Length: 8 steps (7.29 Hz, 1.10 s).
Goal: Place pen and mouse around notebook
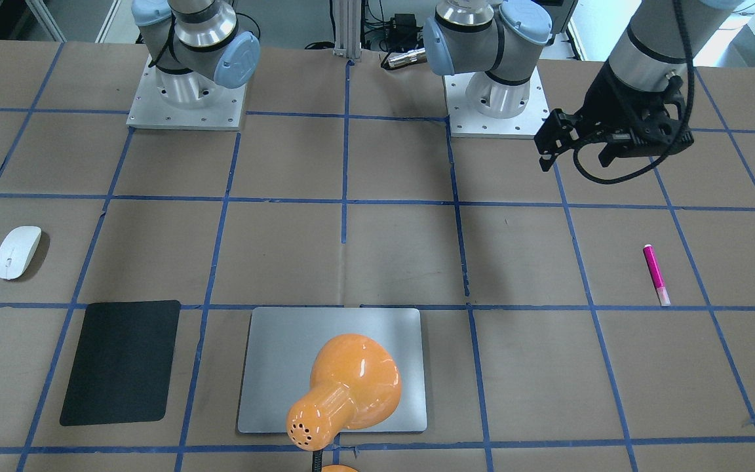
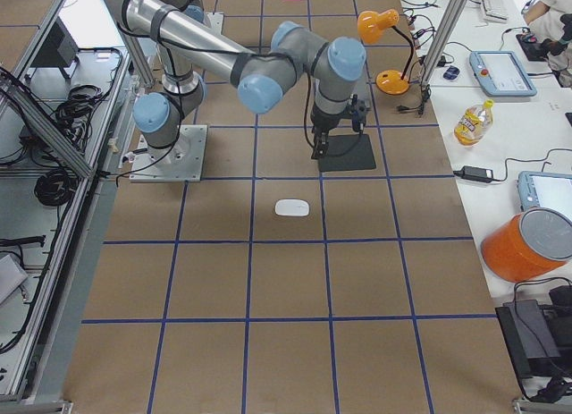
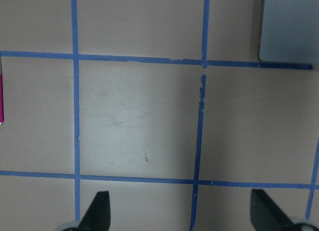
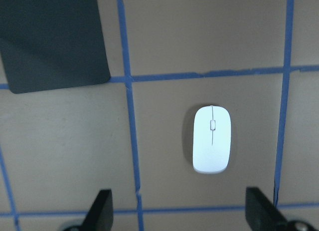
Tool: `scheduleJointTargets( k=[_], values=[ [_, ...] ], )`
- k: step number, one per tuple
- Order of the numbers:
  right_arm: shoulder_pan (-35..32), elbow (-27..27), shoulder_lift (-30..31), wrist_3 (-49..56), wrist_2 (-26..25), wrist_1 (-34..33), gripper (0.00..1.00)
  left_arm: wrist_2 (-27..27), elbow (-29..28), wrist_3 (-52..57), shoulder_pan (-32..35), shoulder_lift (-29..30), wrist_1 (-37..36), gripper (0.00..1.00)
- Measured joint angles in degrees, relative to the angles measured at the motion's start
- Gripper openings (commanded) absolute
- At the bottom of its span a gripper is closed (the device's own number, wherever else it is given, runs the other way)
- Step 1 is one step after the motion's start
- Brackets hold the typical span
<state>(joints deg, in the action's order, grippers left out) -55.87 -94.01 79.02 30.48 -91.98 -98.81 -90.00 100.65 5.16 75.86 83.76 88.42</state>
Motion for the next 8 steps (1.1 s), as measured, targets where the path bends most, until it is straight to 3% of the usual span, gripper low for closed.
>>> scheduleJointTargets(
  k=[2,3,6,7,8],
  values=[
    [4.19,-13.55,-3.1,3.36,-1.09,-20.99,0.94,0.05,2.1,4.52,-7.96,1.36,-2.13,1.0],
    [6.44,-17.87,-5.34,5.16,-0.7,-28.46,0.95,0.08,3.62,9.85,-12.38,2.58,-4.29,1.0],
    [8.16,-22.23,-8.69,6.47,0.2,-33.59,0.94,-0.43,9.33,24.4,-22.23,7.81,-18.62,1.0],
    [8.2,-23.26,-8.61,6.5,0.03,-34.09,0.89,-0.57,10.56,26.46,-23.24,9.82,-22.43,1.0],
    [8.22,-23.6,-8.55,6.51,-0.12,-34.31,0.76,-0.63,11.16,27.49,-23.9,12.05,-25.17,1.0]
  ],
)
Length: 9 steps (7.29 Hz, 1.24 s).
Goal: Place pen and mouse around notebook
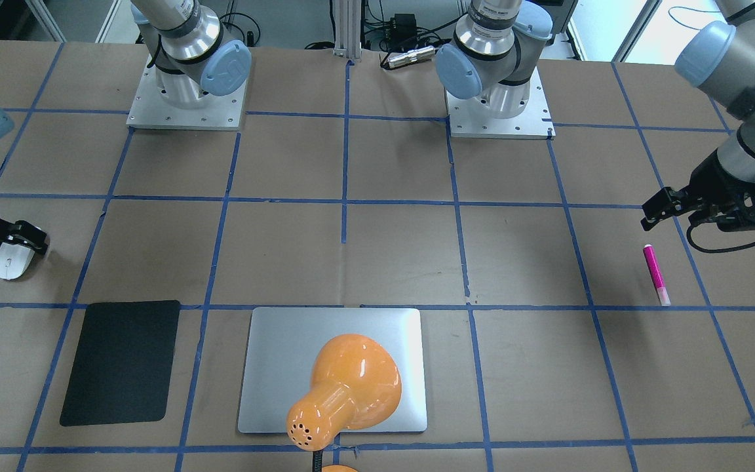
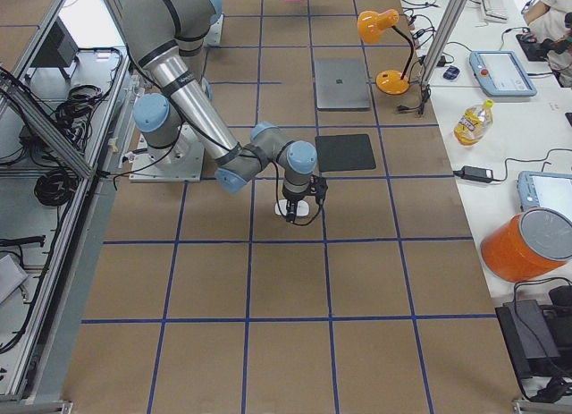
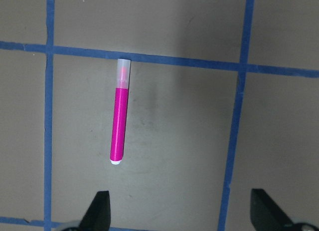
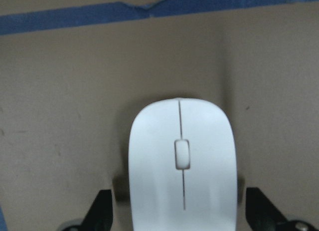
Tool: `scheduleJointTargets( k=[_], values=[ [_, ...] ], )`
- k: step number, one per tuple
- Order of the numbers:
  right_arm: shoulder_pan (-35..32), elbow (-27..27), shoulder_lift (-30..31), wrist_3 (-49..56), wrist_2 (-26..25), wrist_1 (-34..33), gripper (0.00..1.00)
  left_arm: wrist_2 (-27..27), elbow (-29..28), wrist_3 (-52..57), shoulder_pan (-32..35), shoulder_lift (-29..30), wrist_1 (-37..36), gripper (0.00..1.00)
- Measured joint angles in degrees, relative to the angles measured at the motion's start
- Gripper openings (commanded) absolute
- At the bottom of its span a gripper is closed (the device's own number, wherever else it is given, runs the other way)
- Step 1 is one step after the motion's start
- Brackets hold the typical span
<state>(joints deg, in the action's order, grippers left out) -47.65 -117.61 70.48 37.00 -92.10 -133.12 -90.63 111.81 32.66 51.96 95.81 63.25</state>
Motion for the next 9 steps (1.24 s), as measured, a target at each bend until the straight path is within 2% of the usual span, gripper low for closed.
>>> scheduleJointTargets(
  k=[1,2,5,7,8,9],
  values=[
    [0.01,-0.01,0.07,0.03,-0.1,-0.08,0.58,0.1,0.22,0.54,-0.63,2.19,-2.2,1.0],
    [0.01,0.02,0.13,0.04,-0.35,-0.1,0.52,0.22,0.29,1.11,-1.12,4.43,-4.94,1.0],
    [-0.61,0.97,0.84,-0.2,-1.41,1.05,0.53,0.21,0.22,3.41,-1.48,11.42,-13.63,1.0],
    [-5.36,6.71,2.39,-2.04,-2.01,6.61,0.53,0.5,-0.13,3.99,-1.54,14.91,-16.1,0.98],
    [-9.84,11.46,2.54,-3.64,-2.04,10.21,0.53,0.45,-0.27,4.78,-1.62,16.1,-16.86,0.89],
    [-14.63,15.75,2.38,-6.43,-1.92,13.49,0.54,0.28,-0.38,5.48,-1.79,16.98,-17.51,0.73]
  ],
)
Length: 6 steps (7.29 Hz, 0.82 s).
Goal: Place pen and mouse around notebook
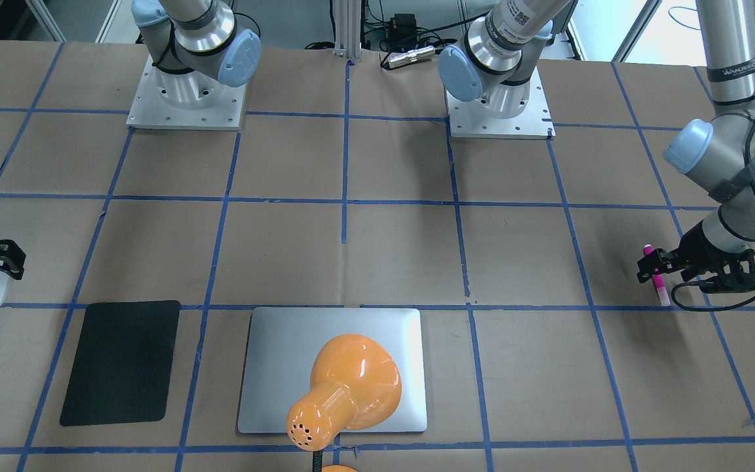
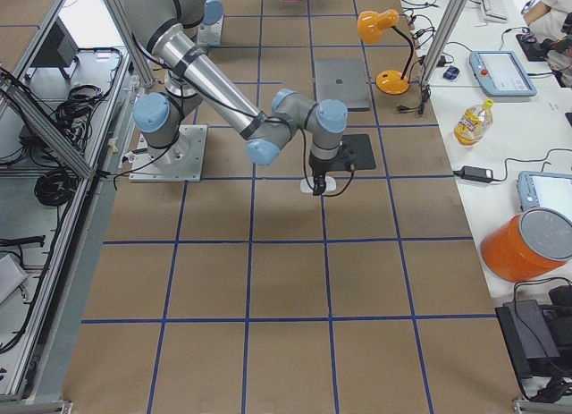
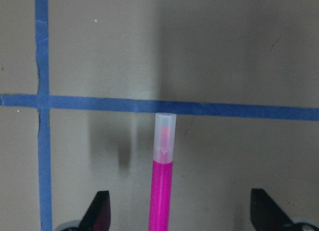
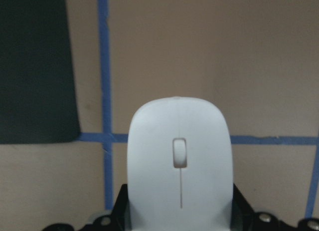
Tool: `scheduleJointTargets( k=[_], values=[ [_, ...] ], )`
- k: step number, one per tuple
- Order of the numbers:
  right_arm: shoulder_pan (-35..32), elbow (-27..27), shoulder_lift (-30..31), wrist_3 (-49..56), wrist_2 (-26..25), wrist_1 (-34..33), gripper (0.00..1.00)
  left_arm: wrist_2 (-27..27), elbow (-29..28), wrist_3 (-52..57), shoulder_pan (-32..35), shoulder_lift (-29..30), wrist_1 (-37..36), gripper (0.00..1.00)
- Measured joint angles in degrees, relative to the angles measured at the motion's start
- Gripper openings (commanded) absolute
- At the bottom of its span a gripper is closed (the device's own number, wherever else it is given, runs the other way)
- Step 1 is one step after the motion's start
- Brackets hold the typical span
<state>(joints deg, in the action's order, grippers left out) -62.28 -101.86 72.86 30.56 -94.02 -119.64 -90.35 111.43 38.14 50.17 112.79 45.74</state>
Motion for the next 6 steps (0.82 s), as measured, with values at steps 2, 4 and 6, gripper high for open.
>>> scheduleJointTargets(
  k=[2,4,6],
  values=[
    [-7.22,4.15,-1.14,-7.1,1.03,1.25,0.55,-0.24,-0.11,0.31,-0.34,0.8,-0.62,0.55],
    [-12.33,7.47,-8.14,-9.74,2.8,-3.48,0.55,-0.34,-0.14,0.34,-0.41,0.92,-0.67,0.53],
    [-16.47,9.3,-13.0,-15.97,2.87,-5.41,0.55,-0.39,-0.09,0.32,-0.43,0.98,-0.65,0.51]
  ],
)
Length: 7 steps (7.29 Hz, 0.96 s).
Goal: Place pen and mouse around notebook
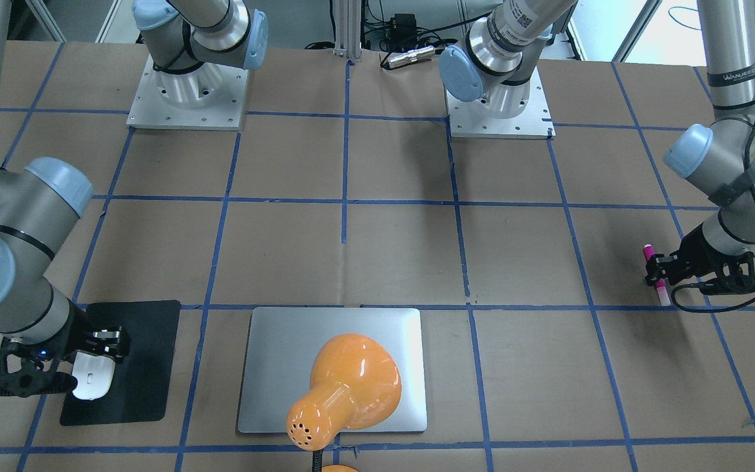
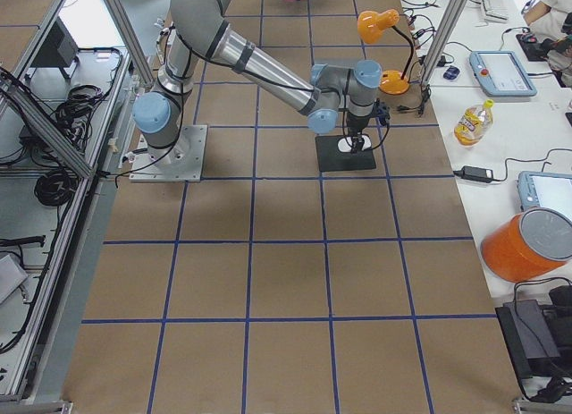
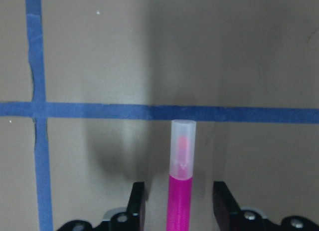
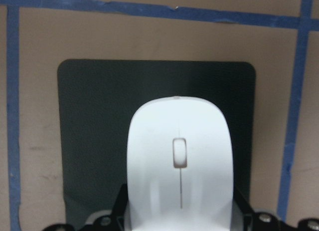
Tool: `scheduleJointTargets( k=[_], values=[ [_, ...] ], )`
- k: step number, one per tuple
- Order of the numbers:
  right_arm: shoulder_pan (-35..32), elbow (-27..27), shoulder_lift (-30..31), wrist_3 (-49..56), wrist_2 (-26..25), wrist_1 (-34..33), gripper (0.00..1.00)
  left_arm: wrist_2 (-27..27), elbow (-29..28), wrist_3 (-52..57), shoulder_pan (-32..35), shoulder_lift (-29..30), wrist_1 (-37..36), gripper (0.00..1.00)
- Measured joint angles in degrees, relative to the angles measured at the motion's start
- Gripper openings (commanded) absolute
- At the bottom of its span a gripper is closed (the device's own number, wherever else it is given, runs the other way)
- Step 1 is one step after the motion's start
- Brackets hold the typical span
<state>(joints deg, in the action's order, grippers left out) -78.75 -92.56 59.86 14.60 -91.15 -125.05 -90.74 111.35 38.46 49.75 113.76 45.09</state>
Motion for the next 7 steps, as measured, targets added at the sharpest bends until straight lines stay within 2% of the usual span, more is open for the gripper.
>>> scheduleJointTargets(
  k=[1,3,4,5,7],
  values=[
    [-1.11,-0.59,-0.62,-3.13,0.03,-0.82,0.61,0.02,-0.01,0.0,0.0,0.03,0.0,0.41],
    [-1.65,-1.21,-1.12,-4.42,-0.1,-1.71,0.61,-0.03,-0.05,-0.06,0.0,0.11,0.08,0.07],
    [-1.67,-1.41,-1.24,-4.47,-0.1,-1.89,0.61,-0.04,-0.03,-0.1,0.0,0.13,0.13,0.0],
    [-1.6,-1.62,-1.38,-4.48,-0.1,-1.9,0.62,-0.09,-0.02,-0.15,0.0,0.13,0.16,0.0],
    [-1.33,-2.19,-1.61,-4.49,-0.29,-2.02,0.69,-1.33,-0.15,-0.27,0.01,-0.19,0.37,0.0]
  ],
)
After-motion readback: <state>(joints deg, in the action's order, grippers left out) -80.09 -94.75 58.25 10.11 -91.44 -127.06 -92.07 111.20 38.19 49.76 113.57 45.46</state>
